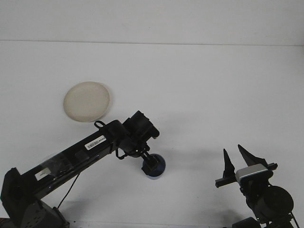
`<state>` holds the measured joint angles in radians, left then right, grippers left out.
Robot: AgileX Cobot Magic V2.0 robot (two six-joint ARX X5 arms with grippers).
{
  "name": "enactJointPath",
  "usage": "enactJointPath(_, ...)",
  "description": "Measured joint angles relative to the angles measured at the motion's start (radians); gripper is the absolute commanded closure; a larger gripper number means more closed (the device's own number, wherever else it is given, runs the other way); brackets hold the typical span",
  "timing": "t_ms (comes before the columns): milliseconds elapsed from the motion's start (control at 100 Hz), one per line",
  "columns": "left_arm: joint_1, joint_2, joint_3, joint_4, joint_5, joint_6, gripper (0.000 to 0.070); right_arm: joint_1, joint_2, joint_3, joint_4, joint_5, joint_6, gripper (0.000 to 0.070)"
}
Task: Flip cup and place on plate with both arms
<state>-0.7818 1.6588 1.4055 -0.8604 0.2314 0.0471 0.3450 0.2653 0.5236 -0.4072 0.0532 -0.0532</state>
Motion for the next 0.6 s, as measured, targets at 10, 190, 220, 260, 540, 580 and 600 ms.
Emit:
enactJointPath(10,-0.001,0.005,0.0,0.0,-0.001,0.0,0.0117,0.0,0.0,0.0,0.0,0.0,0.0,0.0381)
enactJointPath(190,-0.014,0.072,0.0,0.005,-0.017,0.0,0.0121,0.0,0.0,0.0,0.0,0.0,0.0,0.0381)
enactJointPath(220,-0.016,0.079,0.0,0.01,-0.019,0.0,0.0123,0.0,0.0,0.0,0.0,0.0,0.0,0.0381)
enactJointPath(260,-0.021,0.087,0.0,0.017,-0.024,0.0,0.0137,0.0,0.0,0.0,0.0,0.0,0.0,0.0381)
enactJointPath(540,-0.033,0.1,0.0,0.027,-0.024,0.0,0.063,0.0,0.0,0.0,0.0,0.0,0.0,0.0381)
enactJointPath(580,-0.033,0.1,0.0,0.027,-0.024,0.0,0.07,0.0,0.0,0.0,0.0,0.0,0.0,0.0381)
enactJointPath(600,-0.033,0.1,0.0,0.027,-0.024,0.0,0.0685,0.0,0.0,0.0,0.0,0.0,0.0,0.0381)
